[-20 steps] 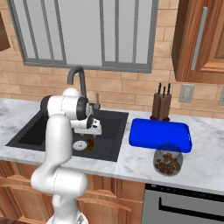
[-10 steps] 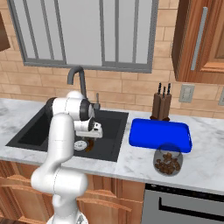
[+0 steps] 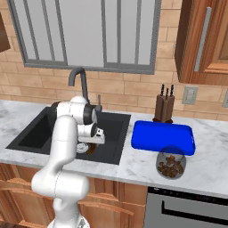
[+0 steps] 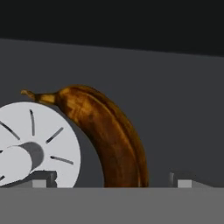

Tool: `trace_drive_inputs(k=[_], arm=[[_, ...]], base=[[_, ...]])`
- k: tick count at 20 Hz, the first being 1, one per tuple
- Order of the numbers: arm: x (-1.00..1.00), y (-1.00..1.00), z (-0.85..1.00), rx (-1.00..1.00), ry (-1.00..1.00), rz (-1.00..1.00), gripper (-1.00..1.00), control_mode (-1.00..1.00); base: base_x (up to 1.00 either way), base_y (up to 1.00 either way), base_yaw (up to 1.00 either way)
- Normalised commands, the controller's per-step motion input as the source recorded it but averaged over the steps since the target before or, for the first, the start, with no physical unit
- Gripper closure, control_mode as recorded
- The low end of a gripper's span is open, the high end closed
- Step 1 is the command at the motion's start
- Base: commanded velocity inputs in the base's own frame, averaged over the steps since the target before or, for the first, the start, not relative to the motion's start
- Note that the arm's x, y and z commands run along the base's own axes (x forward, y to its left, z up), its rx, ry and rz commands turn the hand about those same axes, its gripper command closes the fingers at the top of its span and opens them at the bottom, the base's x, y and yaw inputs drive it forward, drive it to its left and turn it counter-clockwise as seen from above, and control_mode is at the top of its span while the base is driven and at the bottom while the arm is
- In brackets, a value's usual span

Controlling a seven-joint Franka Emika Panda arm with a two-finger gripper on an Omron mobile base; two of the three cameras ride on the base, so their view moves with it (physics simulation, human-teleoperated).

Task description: Pick up all produce items and place them in the sink. Turn on the sink faucet to wash them. Then turn the sink off and put them in the tray.

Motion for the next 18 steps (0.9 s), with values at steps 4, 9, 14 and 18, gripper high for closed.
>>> trace_drive_inputs(k=[4, 9, 14, 18], arm=[[0.03, 0.00, -0.33, 0.00, 0.01, 0.00, -1.00, -1.00], [0.02, 0.00, -0.39, 0.00, 0.00, 0.00, -1.00, -1.00], [0.03, 0.00, -0.23, 0.00, 0.01, 0.00, 1.00, -1.00], [0.00, 0.00, -0.12, 0.00, 0.01, 0.00, 1.00, -1.00]], base=[[0.00, 0.00, 0.00], [0.00, 0.00, 0.00], [0.00, 0.00, 0.00], [0.00, 0.00, 0.00]])
